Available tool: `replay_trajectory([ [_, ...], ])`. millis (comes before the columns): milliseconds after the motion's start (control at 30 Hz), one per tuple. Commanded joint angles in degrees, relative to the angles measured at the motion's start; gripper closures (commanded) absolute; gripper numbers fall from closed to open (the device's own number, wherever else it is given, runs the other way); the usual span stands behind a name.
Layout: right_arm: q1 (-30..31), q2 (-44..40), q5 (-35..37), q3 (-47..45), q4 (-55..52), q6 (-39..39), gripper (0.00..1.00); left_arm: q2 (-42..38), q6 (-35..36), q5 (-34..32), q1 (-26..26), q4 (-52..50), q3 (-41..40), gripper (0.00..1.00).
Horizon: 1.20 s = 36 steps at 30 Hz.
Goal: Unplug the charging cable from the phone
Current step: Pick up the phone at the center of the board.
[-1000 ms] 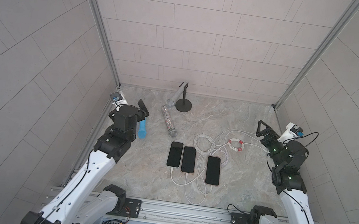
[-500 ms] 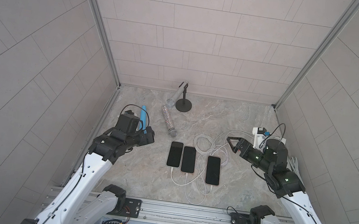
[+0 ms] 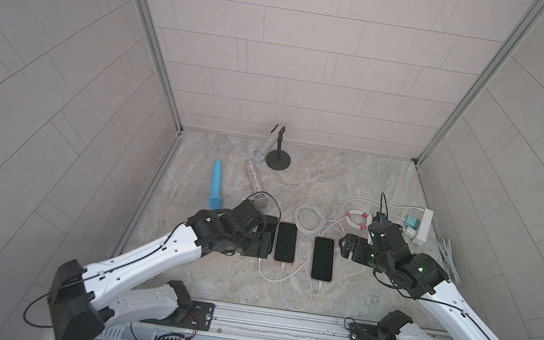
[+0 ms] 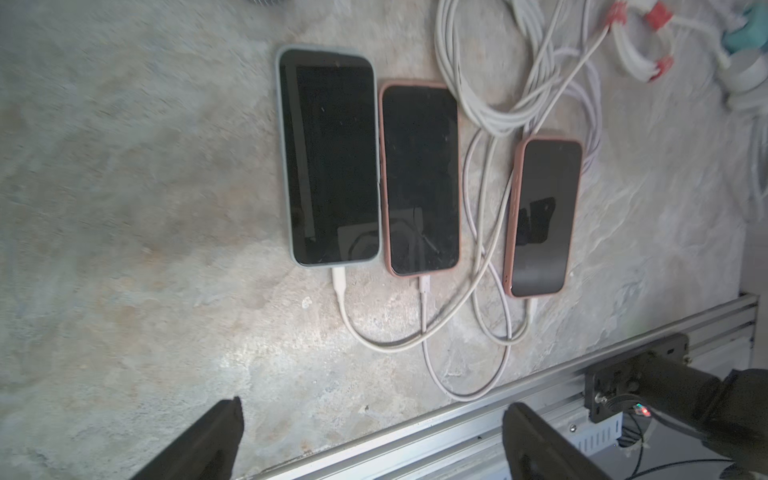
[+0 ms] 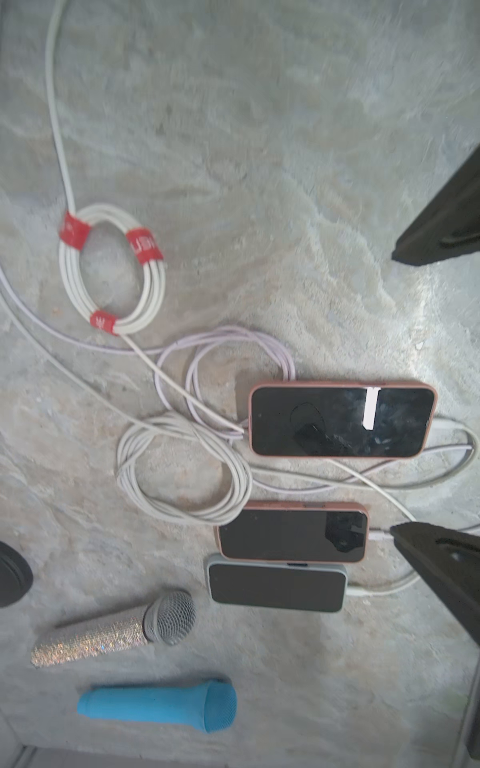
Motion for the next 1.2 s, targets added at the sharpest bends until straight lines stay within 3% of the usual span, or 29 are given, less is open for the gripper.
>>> replay_trajectory([
  [0,0.25,-2.47,6.39,-0.12,-5.16,2.09,0.00,5.30,-4.18,-2.56,-5.60,2.28,3.47,0.00],
  [167,-1.12,-5.98,11.82,-0.15,-7.15,5.82,0.00,14.20,-6.19,-2.42,-11.37,6.38,8.10,0.00],
  [400,-5.44,-11.49,12.75,1.43,-9.16,7.99,0.00,26.65,-6.86,-1.85,-15.67,8.90,16.71,0.00],
  [800,-9.66,-14.72,13.17,6.40,-13.04,8.76,0.00,43.50,-5.96,-1.05,-16.14,10.22,29.45,0.00],
  [1167,-10.02,-18.04,13.44,10.10,-16.62,8.81,0.00,55.24,-4.76,-3.63,-15.08,4.46,40.06,0.00],
])
